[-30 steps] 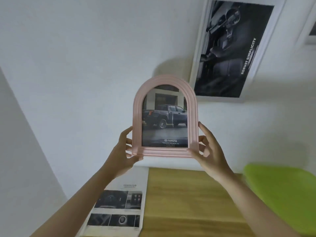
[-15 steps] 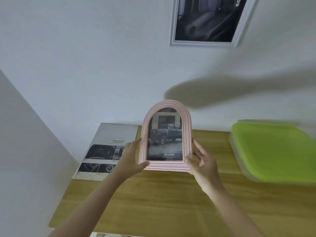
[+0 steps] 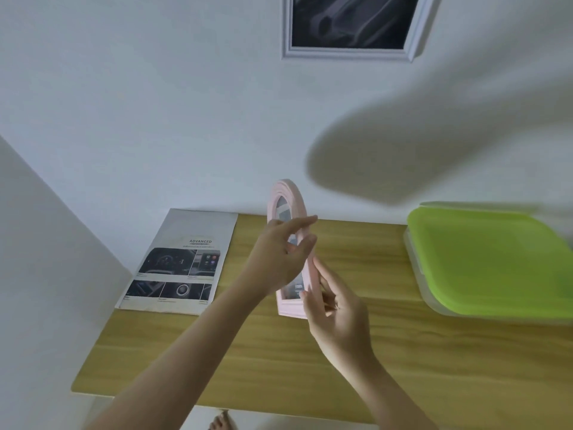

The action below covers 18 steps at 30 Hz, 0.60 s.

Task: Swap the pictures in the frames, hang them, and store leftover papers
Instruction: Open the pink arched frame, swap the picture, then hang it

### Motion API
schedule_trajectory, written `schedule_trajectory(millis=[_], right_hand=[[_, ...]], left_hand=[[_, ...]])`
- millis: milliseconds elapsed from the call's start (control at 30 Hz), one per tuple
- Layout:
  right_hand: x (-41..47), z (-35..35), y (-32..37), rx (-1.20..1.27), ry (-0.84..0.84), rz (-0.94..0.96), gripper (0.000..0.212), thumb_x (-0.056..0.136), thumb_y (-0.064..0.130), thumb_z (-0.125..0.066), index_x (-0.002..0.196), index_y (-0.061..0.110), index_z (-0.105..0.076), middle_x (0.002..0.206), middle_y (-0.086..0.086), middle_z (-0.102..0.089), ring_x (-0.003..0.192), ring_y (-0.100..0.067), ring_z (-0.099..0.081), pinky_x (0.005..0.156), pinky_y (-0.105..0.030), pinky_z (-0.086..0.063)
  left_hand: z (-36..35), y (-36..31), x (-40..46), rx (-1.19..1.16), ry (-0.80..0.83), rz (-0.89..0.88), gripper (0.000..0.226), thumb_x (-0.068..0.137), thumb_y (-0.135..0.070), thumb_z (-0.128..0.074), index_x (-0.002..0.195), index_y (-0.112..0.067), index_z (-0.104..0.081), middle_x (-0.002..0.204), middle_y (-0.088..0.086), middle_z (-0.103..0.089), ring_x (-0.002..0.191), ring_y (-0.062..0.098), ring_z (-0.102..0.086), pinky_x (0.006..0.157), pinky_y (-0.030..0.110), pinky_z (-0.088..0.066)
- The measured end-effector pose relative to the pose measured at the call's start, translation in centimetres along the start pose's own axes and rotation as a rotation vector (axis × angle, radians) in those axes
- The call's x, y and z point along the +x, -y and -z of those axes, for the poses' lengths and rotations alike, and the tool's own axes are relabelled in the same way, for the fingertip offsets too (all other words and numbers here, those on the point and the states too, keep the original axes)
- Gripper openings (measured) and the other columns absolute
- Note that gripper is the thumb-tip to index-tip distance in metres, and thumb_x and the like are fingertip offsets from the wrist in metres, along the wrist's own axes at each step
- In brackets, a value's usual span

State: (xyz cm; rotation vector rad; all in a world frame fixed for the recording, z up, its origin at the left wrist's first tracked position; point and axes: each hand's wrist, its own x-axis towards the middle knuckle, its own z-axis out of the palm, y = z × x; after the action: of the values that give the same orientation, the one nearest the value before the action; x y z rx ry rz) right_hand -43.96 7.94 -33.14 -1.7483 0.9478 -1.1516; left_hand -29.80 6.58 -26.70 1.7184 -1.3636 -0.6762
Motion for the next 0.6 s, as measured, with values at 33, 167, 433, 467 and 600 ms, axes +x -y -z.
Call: schedule_trajectory(millis=[33, 167, 433, 467, 600], right_hand=[[0.0, 0.2, 0.1, -0.002, 0.022, 0.019, 0.051, 0.085, 0.022, -0.062, 0.135, 0.023, -0.051, 0.105, 0.014, -0.070, 0.077, -0.006, -0.069, 0.061, -0.035, -0.058], [0.1, 0.9, 0.8, 0.065, 0.128, 0.028, 0.050, 0.083, 0.035, -0.065, 0.130, 0.021, -0.056, 0.109, 0.012, -0.069, 0.090, -0.009, -0.068, 0.074, -0.027, -0.055], [0.2, 3.6, -2.9, -0.078, 0.077, -0.226, 0.040, 0.084, 0.038, -0.067, 0.122, 0.038, -0.054, 0.121, 0.022, -0.052, 0.113, 0.004, -0.048, 0.094, -0.021, -0.039], [0.2, 4.0, -3.8, -0.139, 0.078, -0.291, 0.048, 0.083, 0.036, -0.068, 0.128, 0.038, -0.050, 0.125, 0.017, -0.048, 0.114, 0.000, -0.046, 0.097, -0.026, -0.038], [-0.3, 4.6, -6.6, -0.003, 0.108, -0.538, 0.066, 0.083, 0.032, -0.070, 0.141, 0.032, -0.038, 0.142, 0.001, -0.044, 0.124, -0.014, -0.047, 0.098, -0.039, -0.047]], left_hand=[[0.0, -0.1, -0.1, -0.003, -0.027, 0.012, 0.032, 0.088, -0.038, -0.056, 0.120, -0.042, -0.056, 0.109, -0.007, -0.056, 0.074, 0.001, -0.062, 0.070, 0.008, -0.045], [0.5, -0.4, -0.3, -0.071, -0.136, 0.067, 0.031, 0.078, -0.031, -0.071, 0.107, -0.039, -0.064, 0.097, -0.010, -0.064, 0.069, 0.003, -0.066, 0.070, 0.019, -0.052], [2.4, 1.9, -2.0, -0.217, -0.196, 0.237, 0.035, 0.078, -0.004, -0.064, 0.104, -0.027, -0.067, 0.085, 0.009, -0.066, 0.065, 0.021, -0.062, 0.060, 0.033, -0.052], [2.6, 2.4, -2.3, -0.260, -0.188, 0.251, 0.036, 0.079, 0.000, -0.062, 0.107, -0.024, -0.066, 0.088, 0.014, -0.067, 0.068, 0.025, -0.063, 0.063, 0.037, -0.054], [2.6, 4.9, -3.5, -0.458, -0.141, 0.319, 0.038, 0.084, 0.008, -0.055, 0.113, -0.016, -0.060, 0.095, 0.021, -0.068, 0.077, 0.025, -0.064, 0.077, 0.048, -0.054]])
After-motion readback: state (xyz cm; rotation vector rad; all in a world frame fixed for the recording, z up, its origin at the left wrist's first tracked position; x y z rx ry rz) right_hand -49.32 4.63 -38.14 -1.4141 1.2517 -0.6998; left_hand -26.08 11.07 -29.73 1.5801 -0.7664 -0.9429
